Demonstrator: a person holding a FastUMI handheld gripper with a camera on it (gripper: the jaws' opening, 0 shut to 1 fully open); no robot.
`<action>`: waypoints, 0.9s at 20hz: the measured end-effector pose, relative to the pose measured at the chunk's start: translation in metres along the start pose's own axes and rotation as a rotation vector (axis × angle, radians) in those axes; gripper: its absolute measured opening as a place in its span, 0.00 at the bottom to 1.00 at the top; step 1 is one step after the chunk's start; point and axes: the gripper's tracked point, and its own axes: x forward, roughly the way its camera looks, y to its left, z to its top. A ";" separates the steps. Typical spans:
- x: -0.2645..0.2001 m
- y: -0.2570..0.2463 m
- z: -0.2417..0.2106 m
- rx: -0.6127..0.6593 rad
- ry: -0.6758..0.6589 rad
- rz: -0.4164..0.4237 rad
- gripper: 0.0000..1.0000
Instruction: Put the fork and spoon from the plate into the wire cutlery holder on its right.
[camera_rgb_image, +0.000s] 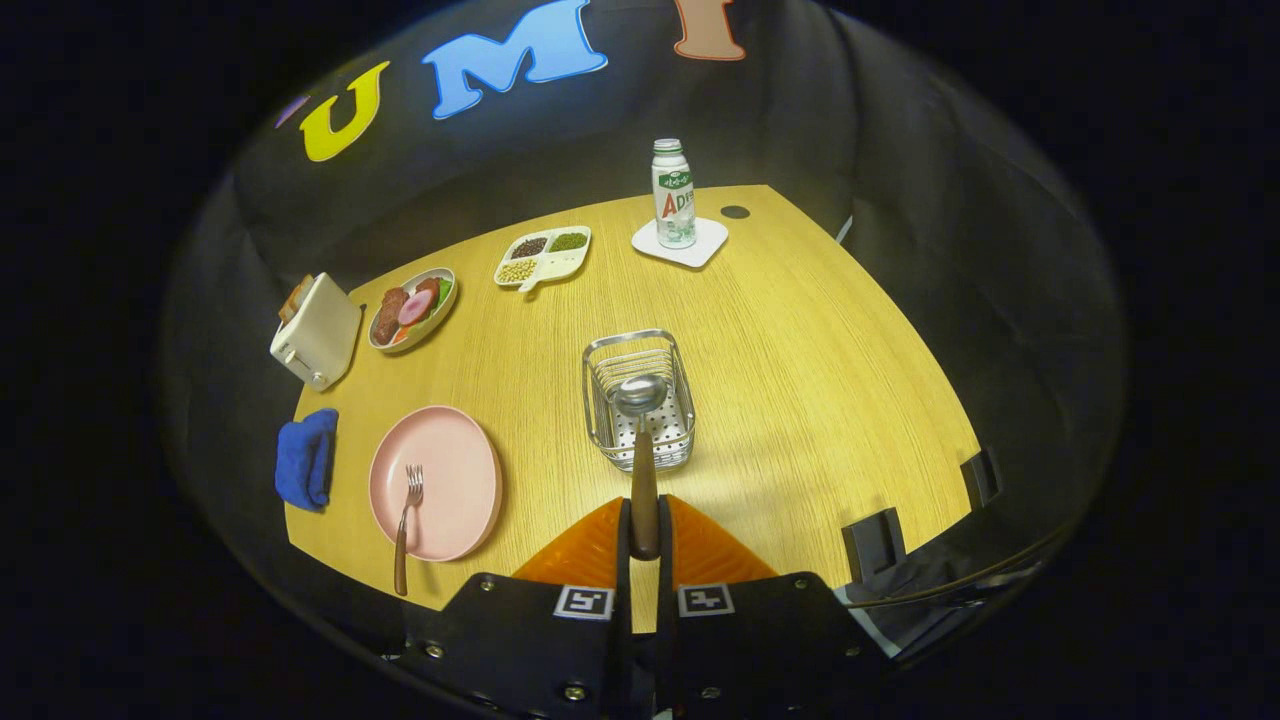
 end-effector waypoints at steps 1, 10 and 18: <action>0.000 0.000 0.002 -0.002 -0.002 0.001 0.09; -0.007 0.003 0.013 -0.021 -0.046 0.010 0.16; -0.009 0.005 0.017 -0.026 -0.069 0.009 0.16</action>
